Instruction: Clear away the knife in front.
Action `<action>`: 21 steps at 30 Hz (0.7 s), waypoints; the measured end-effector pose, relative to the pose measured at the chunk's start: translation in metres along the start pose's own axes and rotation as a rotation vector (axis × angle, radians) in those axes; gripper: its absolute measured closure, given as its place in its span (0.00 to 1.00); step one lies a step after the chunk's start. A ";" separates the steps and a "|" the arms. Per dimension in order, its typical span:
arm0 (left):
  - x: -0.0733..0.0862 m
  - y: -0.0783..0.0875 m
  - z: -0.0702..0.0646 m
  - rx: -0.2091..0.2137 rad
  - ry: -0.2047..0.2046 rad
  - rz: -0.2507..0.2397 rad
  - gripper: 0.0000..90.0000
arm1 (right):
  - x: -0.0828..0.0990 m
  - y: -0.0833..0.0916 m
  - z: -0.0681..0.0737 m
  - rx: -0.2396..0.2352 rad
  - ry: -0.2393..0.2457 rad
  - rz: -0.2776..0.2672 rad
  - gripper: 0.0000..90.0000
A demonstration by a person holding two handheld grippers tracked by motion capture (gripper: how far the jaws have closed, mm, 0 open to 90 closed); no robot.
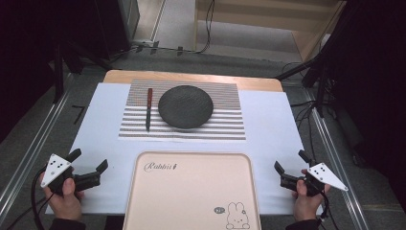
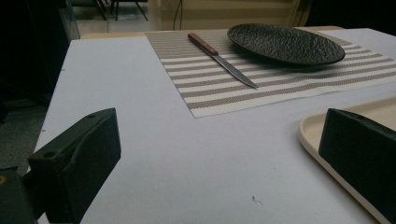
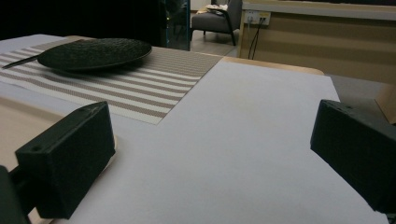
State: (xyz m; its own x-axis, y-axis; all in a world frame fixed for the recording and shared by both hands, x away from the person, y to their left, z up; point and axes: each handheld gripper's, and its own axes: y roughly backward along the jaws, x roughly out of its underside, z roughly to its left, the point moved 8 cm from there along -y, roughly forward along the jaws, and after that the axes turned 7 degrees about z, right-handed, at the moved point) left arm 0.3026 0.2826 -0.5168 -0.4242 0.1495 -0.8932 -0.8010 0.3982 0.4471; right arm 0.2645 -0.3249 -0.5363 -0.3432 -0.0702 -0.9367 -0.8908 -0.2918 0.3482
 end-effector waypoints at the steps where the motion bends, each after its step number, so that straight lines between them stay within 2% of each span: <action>1: 0.000 0.000 0.000 0.000 0.003 0.002 0.00 | 0.000 0.000 0.000 0.000 0.001 0.001 0.00; 11: -0.005 0.001 -0.001 -0.014 0.008 0.010 0.00 | 0.001 0.000 0.001 -0.001 0.012 0.004 0.00; 18: -0.017 0.002 -0.007 -0.047 -0.025 0.005 0.00 | 0.001 -0.001 0.000 0.013 0.007 0.006 0.00; 21: -0.023 -0.001 -0.011 -0.028 -0.028 0.007 0.00 | 0.001 0.000 0.000 0.012 0.007 0.005 0.00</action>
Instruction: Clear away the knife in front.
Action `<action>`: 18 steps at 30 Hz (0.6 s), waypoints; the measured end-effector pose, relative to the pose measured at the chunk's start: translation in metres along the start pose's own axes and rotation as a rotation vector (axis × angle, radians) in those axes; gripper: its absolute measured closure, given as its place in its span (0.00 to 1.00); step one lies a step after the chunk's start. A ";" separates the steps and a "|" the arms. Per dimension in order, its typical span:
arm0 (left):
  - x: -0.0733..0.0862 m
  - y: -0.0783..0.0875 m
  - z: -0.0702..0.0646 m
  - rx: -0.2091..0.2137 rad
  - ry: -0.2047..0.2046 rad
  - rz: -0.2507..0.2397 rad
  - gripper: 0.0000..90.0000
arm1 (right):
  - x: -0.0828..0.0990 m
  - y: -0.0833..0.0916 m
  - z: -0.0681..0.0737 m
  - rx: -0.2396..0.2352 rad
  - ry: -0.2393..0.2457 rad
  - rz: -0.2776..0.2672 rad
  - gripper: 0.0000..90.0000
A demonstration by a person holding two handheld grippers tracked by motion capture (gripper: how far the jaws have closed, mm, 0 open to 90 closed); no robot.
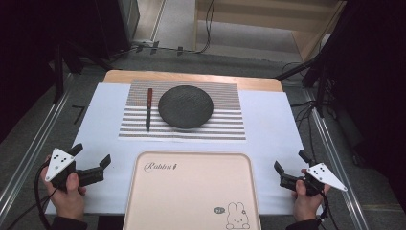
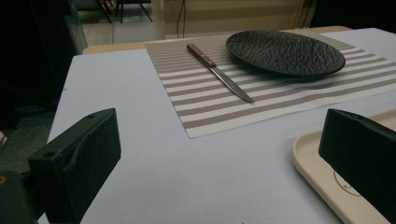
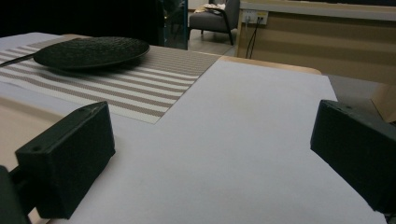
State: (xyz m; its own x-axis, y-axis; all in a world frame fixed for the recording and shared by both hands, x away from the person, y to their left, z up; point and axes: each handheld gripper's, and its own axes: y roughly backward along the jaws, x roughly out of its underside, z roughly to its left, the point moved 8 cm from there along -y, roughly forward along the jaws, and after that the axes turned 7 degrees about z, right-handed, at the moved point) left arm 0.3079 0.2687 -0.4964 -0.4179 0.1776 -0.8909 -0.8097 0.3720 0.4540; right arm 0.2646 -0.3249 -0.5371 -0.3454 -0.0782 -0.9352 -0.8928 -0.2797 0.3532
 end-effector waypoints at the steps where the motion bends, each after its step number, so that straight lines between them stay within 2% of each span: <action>1: -0.001 0.000 -0.001 -0.005 -0.010 0.009 0.00 | 0.000 0.000 0.000 0.002 -0.001 -0.001 0.00; 5: -0.009 -0.002 -0.002 -0.014 -0.011 0.025 0.00 | 0.000 0.000 0.000 0.000 -0.009 -0.005 0.00; 10: -0.019 -0.010 -0.006 0.010 -0.023 0.050 0.00 | 0.000 -0.001 -0.001 0.007 -0.005 -0.004 0.00; 18: -0.040 -0.023 -0.013 0.025 -0.049 0.051 0.00 | 0.001 -0.001 -0.001 -0.001 -0.010 0.005 0.00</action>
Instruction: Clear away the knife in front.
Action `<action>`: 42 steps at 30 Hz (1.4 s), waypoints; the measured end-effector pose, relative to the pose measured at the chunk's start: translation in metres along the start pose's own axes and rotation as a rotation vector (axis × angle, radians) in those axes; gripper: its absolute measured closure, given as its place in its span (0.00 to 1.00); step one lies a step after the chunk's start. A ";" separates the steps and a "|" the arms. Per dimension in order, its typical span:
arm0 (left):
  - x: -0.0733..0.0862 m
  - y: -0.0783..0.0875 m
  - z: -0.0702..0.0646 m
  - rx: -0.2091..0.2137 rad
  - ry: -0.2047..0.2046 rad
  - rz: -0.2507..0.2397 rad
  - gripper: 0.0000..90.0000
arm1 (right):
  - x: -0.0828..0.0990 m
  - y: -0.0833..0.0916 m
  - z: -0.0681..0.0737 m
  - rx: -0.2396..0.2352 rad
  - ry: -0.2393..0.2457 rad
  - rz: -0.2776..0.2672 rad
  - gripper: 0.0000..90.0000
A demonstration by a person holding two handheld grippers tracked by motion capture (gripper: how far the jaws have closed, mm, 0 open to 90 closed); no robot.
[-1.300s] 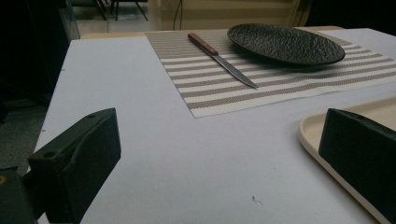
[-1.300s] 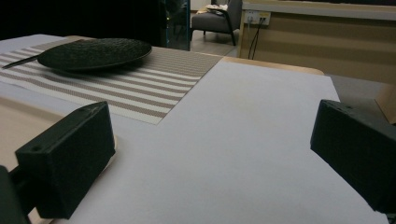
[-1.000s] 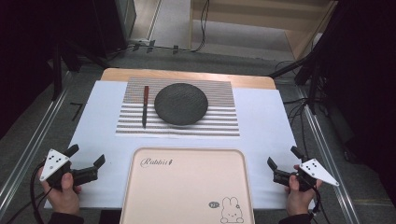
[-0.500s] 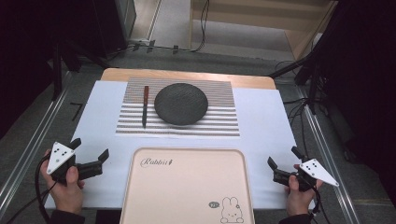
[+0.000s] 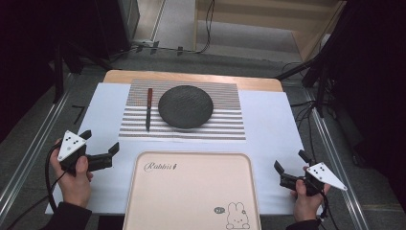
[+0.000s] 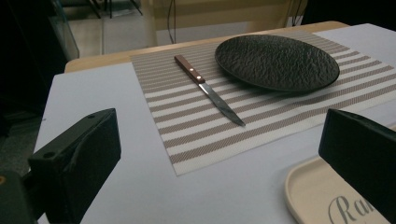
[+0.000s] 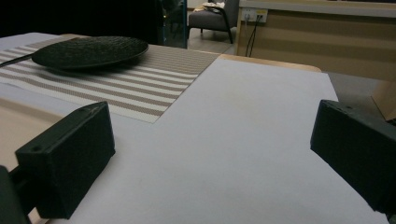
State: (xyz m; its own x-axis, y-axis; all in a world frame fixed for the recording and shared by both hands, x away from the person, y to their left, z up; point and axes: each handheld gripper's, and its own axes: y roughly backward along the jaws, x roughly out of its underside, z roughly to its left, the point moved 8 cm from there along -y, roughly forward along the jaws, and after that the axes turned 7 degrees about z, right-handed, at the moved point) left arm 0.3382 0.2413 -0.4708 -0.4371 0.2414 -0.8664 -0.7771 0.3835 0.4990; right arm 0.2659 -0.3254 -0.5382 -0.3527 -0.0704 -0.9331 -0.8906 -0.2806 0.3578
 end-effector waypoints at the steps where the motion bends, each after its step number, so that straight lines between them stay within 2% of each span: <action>1: -0.004 -0.002 0.000 0.000 -0.006 0.001 0.00 | 0.000 0.000 0.000 0.000 0.001 0.001 0.00; 5: -0.015 -0.007 -0.002 0.004 -0.014 -0.003 0.00 | 0.000 -0.001 0.000 -0.008 0.005 0.005 0.00; 8: -0.022 -0.013 -0.002 0.013 -0.035 0.002 0.00 | 0.000 -0.001 0.001 -0.005 0.008 0.009 0.00; 17: -0.040 -0.028 -0.003 0.035 -0.037 0.001 0.00 | 0.001 -0.004 0.001 -0.012 0.012 0.027 0.00; 21: -0.048 -0.038 -0.003 0.041 -0.058 0.026 0.00 | 0.001 -0.004 0.001 -0.012 0.012 0.027 0.00; 30: -0.067 -0.058 -0.002 0.051 -0.071 0.053 0.00 | 0.002 -0.004 0.001 -0.012 0.016 0.037 0.00; 33: -0.073 -0.065 -0.001 0.054 -0.066 0.070 0.00 | 0.002 -0.004 0.001 -0.011 0.014 0.034 0.00; 36: -0.079 -0.072 0.002 0.068 -0.043 0.082 0.00 | 0.002 -0.004 0.000 -0.007 0.014 0.032 0.00; 42: -0.087 -0.089 0.008 0.046 -0.016 0.115 0.01 | 0.002 -0.004 0.001 -0.010 0.017 0.034 0.00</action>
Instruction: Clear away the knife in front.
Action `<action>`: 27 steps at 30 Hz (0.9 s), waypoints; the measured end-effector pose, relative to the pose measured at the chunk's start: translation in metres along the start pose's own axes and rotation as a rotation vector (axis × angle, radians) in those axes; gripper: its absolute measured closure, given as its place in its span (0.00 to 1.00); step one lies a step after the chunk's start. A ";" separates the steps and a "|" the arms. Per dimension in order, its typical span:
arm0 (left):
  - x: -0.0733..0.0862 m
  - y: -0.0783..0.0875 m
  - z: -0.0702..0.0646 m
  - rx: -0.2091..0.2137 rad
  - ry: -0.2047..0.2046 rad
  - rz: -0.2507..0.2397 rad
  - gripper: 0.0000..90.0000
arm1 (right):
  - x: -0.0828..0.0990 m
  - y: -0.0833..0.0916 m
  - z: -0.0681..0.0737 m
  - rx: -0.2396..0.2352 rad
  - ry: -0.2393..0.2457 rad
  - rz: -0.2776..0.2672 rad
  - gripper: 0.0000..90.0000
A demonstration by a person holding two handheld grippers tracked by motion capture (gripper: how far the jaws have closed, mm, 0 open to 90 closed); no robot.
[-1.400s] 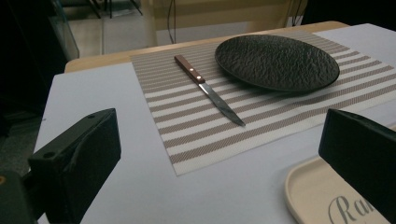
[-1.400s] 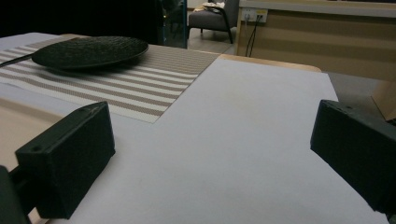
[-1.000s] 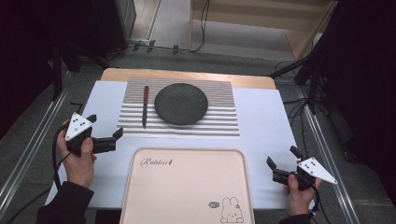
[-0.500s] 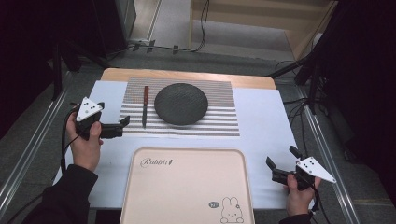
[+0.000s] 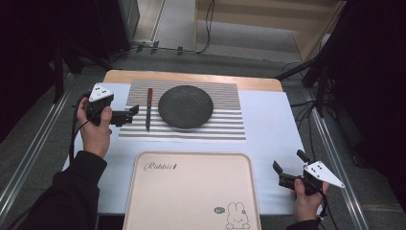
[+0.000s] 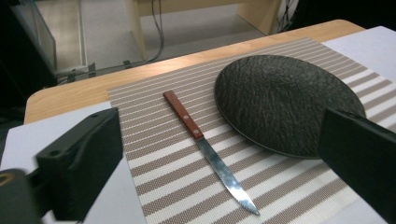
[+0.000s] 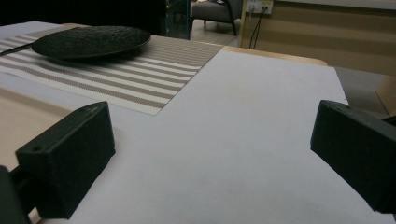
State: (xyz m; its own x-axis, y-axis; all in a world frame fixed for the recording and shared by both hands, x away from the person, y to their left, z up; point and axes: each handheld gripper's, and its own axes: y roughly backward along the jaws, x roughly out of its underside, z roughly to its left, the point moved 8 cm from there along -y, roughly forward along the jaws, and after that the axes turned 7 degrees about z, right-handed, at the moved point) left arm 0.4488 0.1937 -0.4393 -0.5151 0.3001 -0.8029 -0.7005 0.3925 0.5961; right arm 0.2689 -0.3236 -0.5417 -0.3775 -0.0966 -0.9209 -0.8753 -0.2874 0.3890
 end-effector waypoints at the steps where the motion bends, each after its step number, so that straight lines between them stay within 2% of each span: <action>1: -0.001 -0.003 0.002 -0.009 0.003 0.008 0.03 | 0.000 0.000 0.000 -0.002 -0.002 0.001 0.00; 5: -0.005 -0.014 0.004 -0.030 0.006 0.025 0.05 | 0.000 0.000 0.000 -0.008 -0.006 0.001 0.00; 8: -0.010 -0.020 0.005 -0.009 0.031 0.028 0.07 | 0.000 0.000 0.000 -0.011 -0.006 0.001 0.00; 9: -0.012 -0.024 0.005 0.007 0.050 0.037 0.07 | 0.000 0.000 0.000 -0.012 -0.007 0.001 0.00; 10: -0.013 -0.027 0.006 0.002 0.059 0.047 0.07 | 0.000 0.000 0.000 -0.013 -0.008 0.001 0.00; 12: -0.016 -0.034 0.009 -0.021 0.076 0.073 0.15 | 0.000 0.000 0.000 -0.018 -0.006 -0.001 0.00; 22: -0.026 -0.067 0.012 -0.033 0.093 0.170 0.19 | 0.000 0.001 0.001 -0.025 -0.012 -0.001 0.00; 24: -0.027 -0.073 0.013 -0.031 0.110 0.184 0.26 | 0.000 0.001 0.001 -0.024 -0.013 0.000 0.00; 25: -0.026 -0.079 0.013 -0.030 0.114 0.206 0.30 | 0.000 0.001 0.001 -0.021 -0.013 0.001 0.00; 27: -0.026 -0.087 0.015 -0.037 0.125 0.230 0.32 | 0.000 0.000 0.001 -0.012 -0.004 0.004 0.00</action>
State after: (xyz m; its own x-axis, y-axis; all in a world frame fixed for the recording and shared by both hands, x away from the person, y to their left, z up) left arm 0.5306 0.1646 -0.4699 -0.7185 0.2672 -0.6422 -0.5740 0.2937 0.7644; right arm 0.2685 -0.3228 -0.5412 -0.3822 -0.0939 -0.9193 -0.8702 -0.2982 0.3922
